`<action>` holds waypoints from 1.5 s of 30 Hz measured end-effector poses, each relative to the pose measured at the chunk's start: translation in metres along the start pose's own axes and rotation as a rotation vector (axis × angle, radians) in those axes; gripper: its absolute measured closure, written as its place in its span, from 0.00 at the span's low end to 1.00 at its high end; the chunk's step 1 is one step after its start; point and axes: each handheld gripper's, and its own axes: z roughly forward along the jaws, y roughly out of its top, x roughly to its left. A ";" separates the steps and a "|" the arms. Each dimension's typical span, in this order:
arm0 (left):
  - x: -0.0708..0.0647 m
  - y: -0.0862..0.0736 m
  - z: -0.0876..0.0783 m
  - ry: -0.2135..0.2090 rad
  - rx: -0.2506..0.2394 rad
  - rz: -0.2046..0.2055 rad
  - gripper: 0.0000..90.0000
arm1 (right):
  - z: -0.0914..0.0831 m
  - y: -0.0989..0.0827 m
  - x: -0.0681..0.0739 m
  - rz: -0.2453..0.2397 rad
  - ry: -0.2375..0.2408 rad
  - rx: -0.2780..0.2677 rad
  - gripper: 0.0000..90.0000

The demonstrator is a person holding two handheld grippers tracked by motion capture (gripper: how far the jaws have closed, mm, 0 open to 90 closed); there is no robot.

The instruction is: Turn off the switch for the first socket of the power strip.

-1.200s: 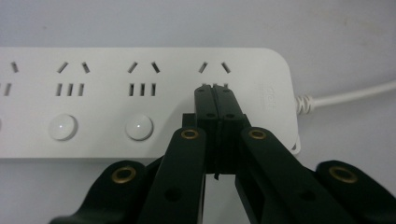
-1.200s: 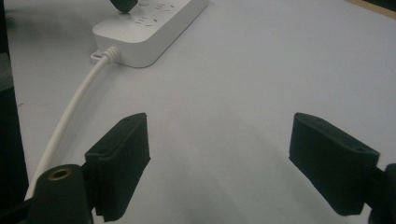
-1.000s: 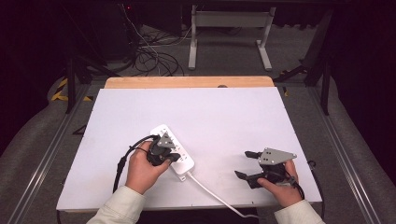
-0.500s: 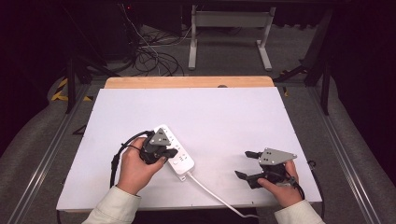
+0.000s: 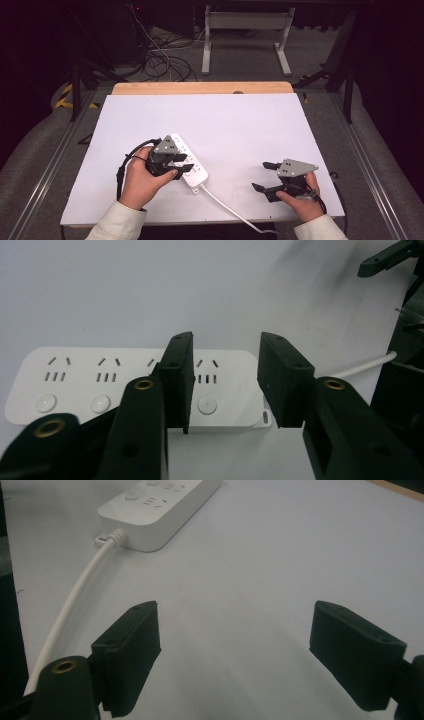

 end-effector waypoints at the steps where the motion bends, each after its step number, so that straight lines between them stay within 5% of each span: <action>1: 0.000 0.000 0.000 0.000 0.000 0.000 0.56 | 0.000 0.000 0.000 0.000 0.000 0.000 0.23; 5: -0.001 -0.001 -0.007 0.022 -0.043 0.000 0.39 | -0.001 0.000 0.000 0.000 -0.001 -0.002 0.23; 15: 0.001 -0.009 -0.031 0.054 -0.135 0.020 0.24 | 0.000 -0.001 0.000 0.002 -0.002 -0.002 0.22; 19: 0.004 -0.014 -0.041 0.090 -0.151 0.040 0.22 | -0.001 0.000 0.000 -0.001 -0.002 -0.002 0.21; 32: 0.013 -0.042 -0.056 0.100 -0.279 0.053 0.19 | -0.003 -0.001 0.000 -0.003 -0.003 -0.016 0.18; 38: 0.023 -0.062 -0.063 0.071 -0.344 0.034 0.19 | -0.003 0.000 0.000 -0.009 -0.003 -0.024 0.15; 45: 0.031 -0.086 -0.064 0.065 -0.350 0.026 0.18 | -0.004 -0.001 0.001 -0.018 0.003 -0.027 0.12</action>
